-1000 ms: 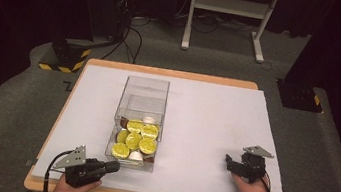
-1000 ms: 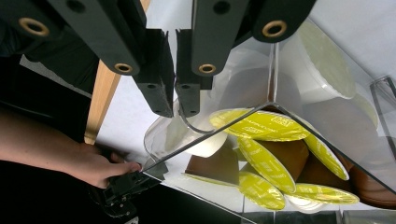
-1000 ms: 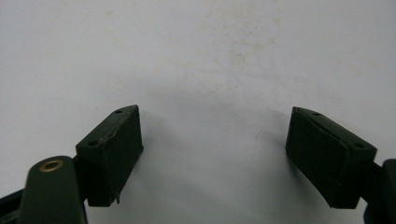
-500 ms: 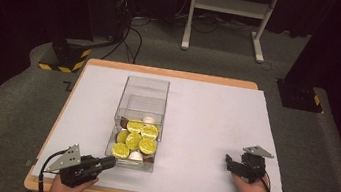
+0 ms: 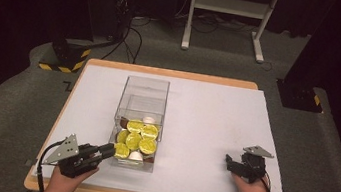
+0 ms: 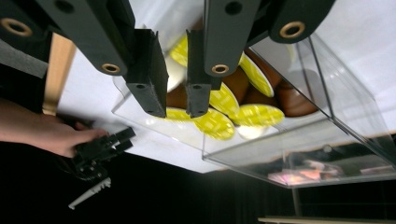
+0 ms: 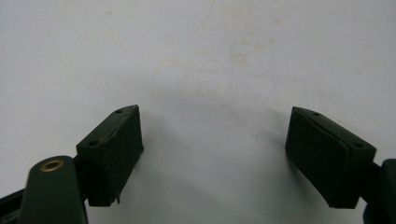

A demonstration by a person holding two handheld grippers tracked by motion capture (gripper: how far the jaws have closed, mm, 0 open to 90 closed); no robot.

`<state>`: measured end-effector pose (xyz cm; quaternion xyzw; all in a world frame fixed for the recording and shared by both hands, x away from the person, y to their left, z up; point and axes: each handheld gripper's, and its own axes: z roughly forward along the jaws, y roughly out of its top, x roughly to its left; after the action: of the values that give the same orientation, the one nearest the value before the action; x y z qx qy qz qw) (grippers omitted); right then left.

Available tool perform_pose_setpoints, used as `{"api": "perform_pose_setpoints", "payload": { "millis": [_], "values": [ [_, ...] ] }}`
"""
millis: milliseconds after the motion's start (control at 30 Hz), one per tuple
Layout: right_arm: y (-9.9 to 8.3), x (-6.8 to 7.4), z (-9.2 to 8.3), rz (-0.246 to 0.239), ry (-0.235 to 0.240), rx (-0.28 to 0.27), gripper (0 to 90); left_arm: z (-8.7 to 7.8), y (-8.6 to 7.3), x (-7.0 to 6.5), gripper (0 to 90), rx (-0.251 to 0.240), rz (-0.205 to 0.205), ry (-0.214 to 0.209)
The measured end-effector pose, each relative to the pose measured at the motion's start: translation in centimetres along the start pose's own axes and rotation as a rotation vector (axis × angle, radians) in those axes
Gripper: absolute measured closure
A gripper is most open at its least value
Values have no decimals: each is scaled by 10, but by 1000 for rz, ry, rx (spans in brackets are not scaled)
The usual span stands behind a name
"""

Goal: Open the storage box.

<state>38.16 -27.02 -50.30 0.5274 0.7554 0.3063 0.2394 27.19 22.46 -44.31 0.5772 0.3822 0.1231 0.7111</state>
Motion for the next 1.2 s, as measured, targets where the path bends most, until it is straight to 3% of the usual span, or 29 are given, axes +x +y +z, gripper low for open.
{"api": "perform_pose_setpoints", "payload": {
  "millis": [133,233,400,567,633,700,833,1000,1033,1133,1200],
  "values": [
    [0,0,0,0,0,0,189,4,5,3,761,-8,12,18],
    [0,0,0,1,2,0,192,9,11,11,737,-32,26,72],
    [0,0,-1,-17,20,-9,254,10,15,26,736,-47,36,127],
    [0,10,-7,-59,27,-37,295,7,12,39,715,-69,36,182],
    [1,15,-11,-74,32,-59,314,5,10,47,704,-72,57,217],
    [2,19,-15,-67,50,-76,320,3,8,56,701,-77,28,238],
    [5,32,-19,-94,68,-91,323,0,3,71,670,-47,28,300],
    [9,48,-23,-116,105,-113,323,-2,-4,80,616,-29,-1,348],
    [10,51,-24,-119,109,-122,328,-1,-6,85,603,-12,5,377],
    [12,56,-28,-127,118,-137,341,-1,-9,88,558,-2,0,387],
    [16,63,-31,-126,134,-155,372,1,-15,94,544,38,10,399]
  ]
}}
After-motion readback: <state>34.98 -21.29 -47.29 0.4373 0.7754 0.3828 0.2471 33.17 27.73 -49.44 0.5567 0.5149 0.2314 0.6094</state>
